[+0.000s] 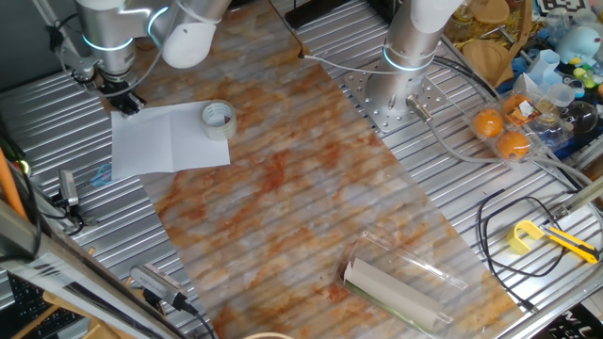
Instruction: Unfold a piece of paper
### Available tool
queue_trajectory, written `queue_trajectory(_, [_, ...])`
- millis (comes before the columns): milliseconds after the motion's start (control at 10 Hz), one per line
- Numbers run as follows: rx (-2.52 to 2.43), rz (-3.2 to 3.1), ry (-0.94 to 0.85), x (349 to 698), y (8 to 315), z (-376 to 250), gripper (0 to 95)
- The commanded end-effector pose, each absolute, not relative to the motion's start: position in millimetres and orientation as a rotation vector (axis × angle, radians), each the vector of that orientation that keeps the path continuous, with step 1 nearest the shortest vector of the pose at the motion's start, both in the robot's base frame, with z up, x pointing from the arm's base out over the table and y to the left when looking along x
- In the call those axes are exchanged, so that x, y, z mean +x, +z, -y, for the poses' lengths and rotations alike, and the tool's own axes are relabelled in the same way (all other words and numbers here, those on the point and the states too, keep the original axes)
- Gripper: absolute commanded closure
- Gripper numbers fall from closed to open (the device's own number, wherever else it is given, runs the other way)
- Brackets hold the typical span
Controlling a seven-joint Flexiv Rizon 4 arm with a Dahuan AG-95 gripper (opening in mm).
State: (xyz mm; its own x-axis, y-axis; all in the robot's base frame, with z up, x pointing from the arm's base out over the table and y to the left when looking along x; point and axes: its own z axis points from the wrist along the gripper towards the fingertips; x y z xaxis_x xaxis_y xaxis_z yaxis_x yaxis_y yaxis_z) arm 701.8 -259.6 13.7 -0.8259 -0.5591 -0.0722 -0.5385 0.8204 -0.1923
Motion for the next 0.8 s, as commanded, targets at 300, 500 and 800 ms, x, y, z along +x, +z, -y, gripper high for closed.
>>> queue_trajectory(300, [-0.87, -2.872, -0.237, 708.6, 16.5, 258.2, 95.0])
queue_trajectory(500, [-0.872, -2.876, -0.241, 717.5, 22.3, 254.9, 95.0])
queue_trajectory(800, [-0.89, -2.877, -0.253, 721.4, 23.4, 252.9, 95.0])
